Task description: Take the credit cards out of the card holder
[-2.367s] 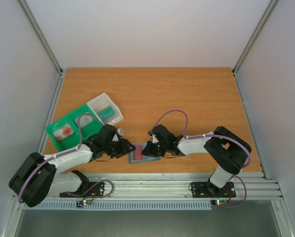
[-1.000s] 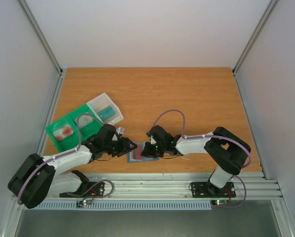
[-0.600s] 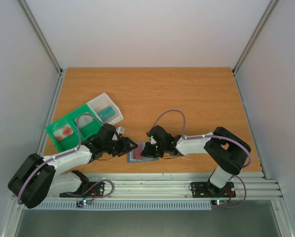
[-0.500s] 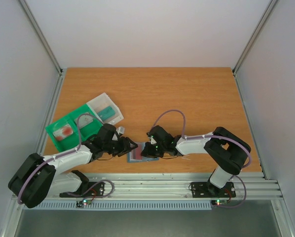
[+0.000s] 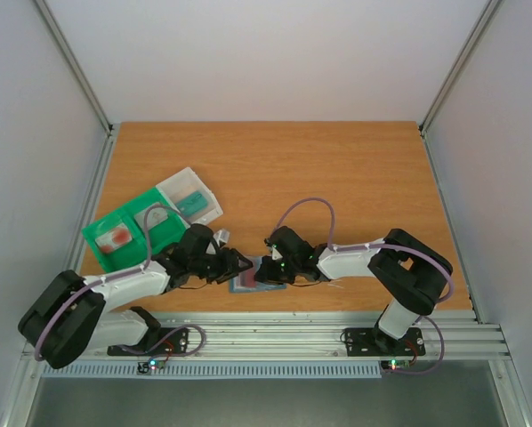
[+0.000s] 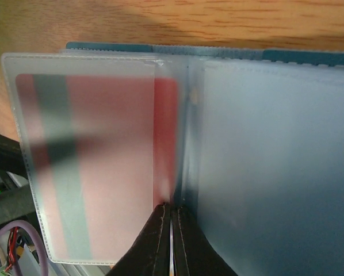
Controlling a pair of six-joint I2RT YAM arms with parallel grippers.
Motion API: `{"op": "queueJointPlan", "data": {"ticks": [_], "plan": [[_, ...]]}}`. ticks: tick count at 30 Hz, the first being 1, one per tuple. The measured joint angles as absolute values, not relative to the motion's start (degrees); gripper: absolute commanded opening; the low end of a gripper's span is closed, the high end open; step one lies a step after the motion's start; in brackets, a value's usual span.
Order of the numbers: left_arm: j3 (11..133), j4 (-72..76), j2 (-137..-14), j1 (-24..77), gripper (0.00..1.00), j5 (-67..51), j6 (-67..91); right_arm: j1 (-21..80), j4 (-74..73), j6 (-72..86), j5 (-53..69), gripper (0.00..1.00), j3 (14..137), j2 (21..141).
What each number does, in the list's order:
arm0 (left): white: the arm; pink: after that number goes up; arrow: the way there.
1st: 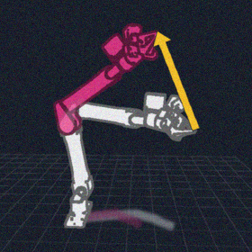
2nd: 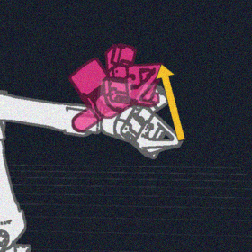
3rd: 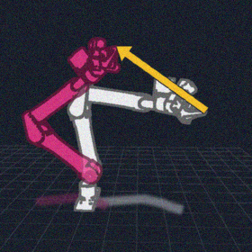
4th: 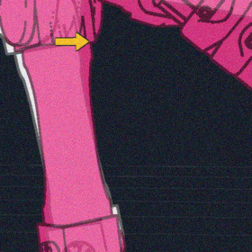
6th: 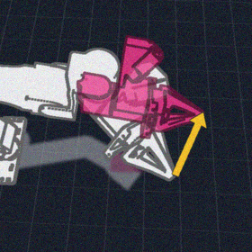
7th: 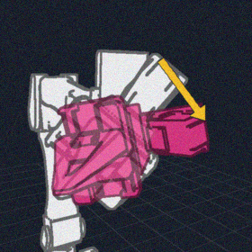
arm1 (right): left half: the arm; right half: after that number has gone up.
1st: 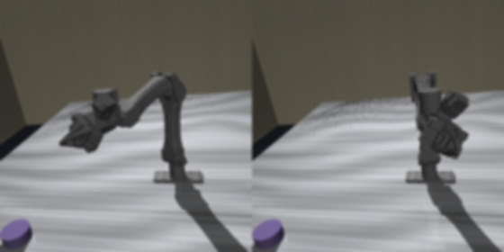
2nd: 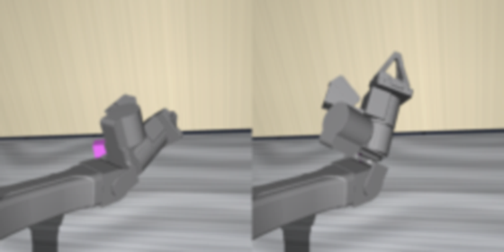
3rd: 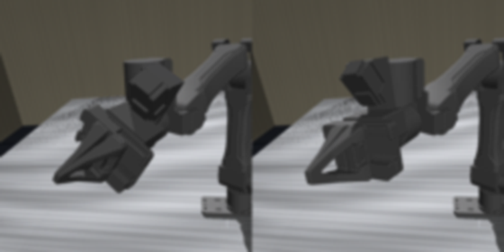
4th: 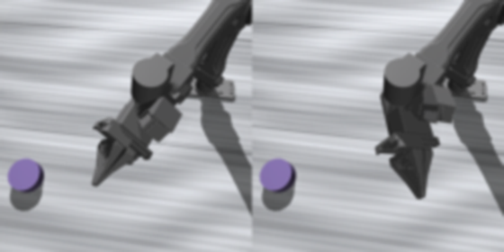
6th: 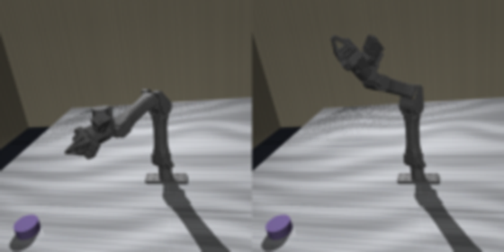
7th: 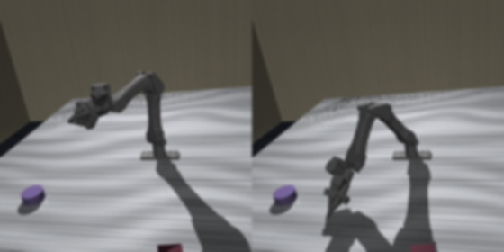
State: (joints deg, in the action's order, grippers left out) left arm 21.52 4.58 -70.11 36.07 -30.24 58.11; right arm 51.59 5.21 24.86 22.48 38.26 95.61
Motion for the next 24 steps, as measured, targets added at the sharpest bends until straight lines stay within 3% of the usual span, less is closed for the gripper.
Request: {"op": "queueJointPlan", "data": {"ticks": [10,24], "plan": [[22.24,5.32,-73.32,38.94,0.49,-30.22,58.57,51.77,-0.23,24.32,20.34,0.15,37.85,90.63],[25.56,6.28,-77.62,39.38,0.48,-30.33,58.57,51.77,-7.68,21.74,12.49,0.16,36.34,81.84]]}}
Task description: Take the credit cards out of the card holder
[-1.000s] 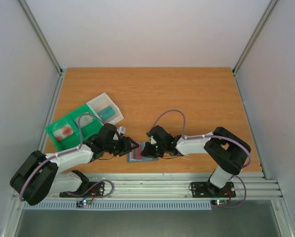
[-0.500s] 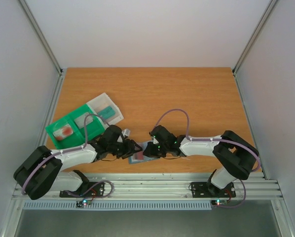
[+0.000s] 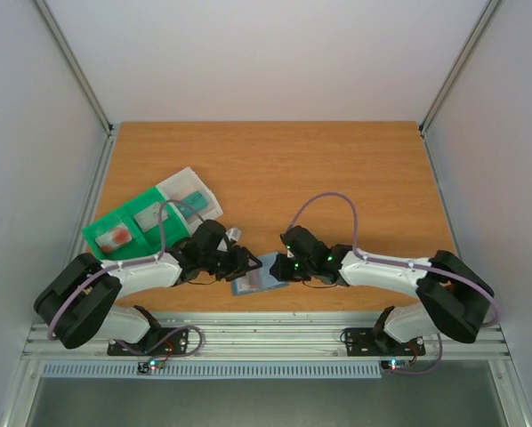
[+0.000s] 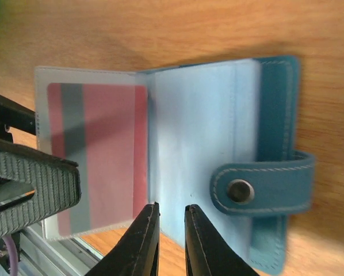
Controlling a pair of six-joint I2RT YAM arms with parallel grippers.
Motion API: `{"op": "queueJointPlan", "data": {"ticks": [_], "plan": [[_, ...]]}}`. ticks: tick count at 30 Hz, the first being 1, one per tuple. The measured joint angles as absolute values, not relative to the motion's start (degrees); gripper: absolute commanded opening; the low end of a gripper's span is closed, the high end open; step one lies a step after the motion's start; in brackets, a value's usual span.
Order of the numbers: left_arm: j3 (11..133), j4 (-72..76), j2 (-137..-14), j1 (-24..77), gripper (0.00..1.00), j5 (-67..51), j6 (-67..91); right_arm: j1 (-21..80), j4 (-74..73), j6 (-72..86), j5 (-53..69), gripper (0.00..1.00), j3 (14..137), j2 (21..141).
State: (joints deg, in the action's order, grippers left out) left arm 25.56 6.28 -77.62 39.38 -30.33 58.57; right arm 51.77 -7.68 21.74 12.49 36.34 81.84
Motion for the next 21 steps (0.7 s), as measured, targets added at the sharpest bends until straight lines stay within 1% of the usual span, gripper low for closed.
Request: {"op": "queueJointPlan", "data": {"ticks": [6,14,21], "plan": [[30.72,5.69,-79.20,41.52,0.48,-30.00,58.30,51.77,-13.17,19.42,6.81,0.16,36.10,73.76],[36.75,5.65,-87.02,43.68,0.47,-29.69,58.04,51.77,-19.88,16.38,-0.54,0.16,36.14,66.70],[37.85,4.60,-87.72,44.34,0.45,-28.62,58.02,51.24,-22.63,13.85,-2.48,0.19,36.71,65.93]]}}
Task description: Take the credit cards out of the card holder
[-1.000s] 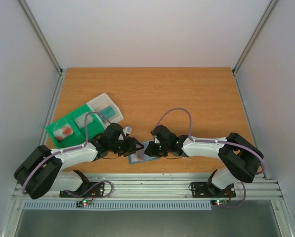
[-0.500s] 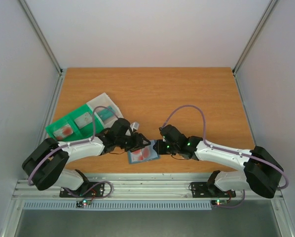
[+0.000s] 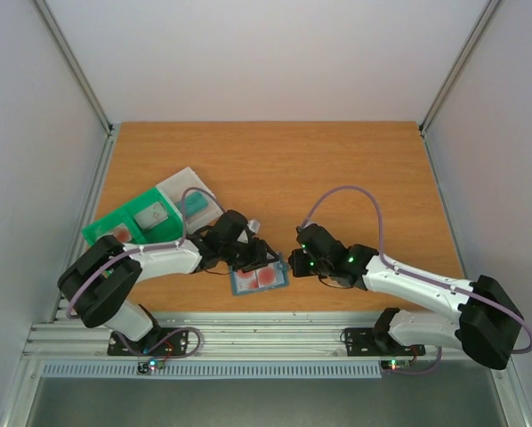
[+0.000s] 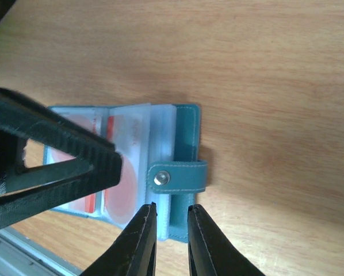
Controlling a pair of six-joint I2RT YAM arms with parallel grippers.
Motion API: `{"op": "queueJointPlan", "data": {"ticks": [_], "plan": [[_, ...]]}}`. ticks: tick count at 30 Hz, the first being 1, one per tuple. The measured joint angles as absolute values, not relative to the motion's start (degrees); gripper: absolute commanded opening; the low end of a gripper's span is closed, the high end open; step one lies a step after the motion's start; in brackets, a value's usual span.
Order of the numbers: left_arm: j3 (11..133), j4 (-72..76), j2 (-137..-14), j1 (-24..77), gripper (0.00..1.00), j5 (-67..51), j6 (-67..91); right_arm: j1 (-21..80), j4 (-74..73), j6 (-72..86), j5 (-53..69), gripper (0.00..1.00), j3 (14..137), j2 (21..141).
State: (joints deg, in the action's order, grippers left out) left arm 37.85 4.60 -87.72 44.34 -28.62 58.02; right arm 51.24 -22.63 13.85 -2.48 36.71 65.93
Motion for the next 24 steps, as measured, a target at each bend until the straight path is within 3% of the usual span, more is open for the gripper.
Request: {"op": "queueJointPlan", "data": {"ticks": [8,15,24], "plan": [[39.13,-3.01,-85.01,44.36,0.45,-25.02,56.05,43.88,-22.26,10.81,3.99,0.21,38.74,70.11],[38.57,-6.28,-80.82,44.36,0.45,-21.91,55.44,43.55,-17.06,11.03,12.45,0.25,39.18,74.59],[31.64,-4.82,-79.35,44.34,0.42,-21.37,56.03,43.55,-14.48,10.79,16.91,0.21,41.80,80.90]]}}
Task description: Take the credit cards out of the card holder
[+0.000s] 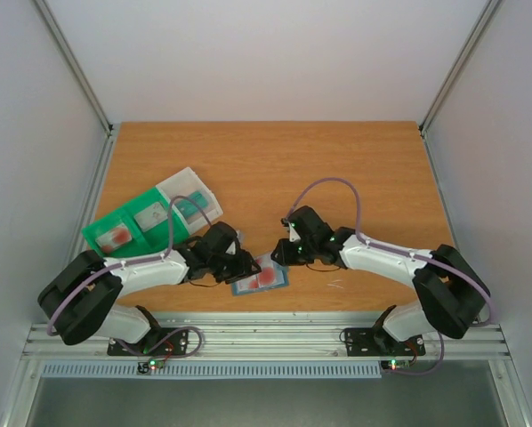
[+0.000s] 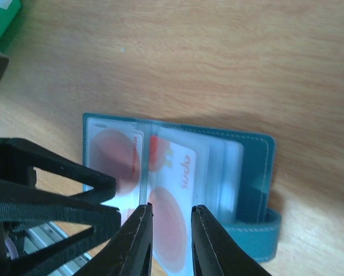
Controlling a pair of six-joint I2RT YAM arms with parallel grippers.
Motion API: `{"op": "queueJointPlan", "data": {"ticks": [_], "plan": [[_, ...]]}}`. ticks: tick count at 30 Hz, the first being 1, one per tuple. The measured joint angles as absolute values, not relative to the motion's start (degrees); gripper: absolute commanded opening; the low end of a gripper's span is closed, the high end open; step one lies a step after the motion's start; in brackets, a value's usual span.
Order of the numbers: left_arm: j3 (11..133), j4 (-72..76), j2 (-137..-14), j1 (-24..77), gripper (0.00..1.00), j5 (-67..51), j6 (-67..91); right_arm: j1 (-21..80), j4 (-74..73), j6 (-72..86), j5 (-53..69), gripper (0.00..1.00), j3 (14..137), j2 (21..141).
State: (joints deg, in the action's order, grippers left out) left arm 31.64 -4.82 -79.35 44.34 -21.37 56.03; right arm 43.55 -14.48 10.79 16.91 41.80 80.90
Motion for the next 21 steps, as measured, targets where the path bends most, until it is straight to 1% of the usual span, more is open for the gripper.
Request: {"op": "queueJointPlan", "data": {"ticks": [6,11,21], "plan": [[30.24,-3.33,-78.52,44.34,0.42,-21.39,56.58,43.55,-14.76,9.37,17.87,0.18,44.62,85.06],[30.24,-2.94,-78.00,44.34,0.41,-21.39,56.51,43.55,-15.53,8.45,17.43,0.17,45.01,87.61],[30.24,-3.14,-77.95,44.34,0.41,-21.32,56.51,43.48,-12.34,9.63,17.43,0.15,40.64,89.49]]}}
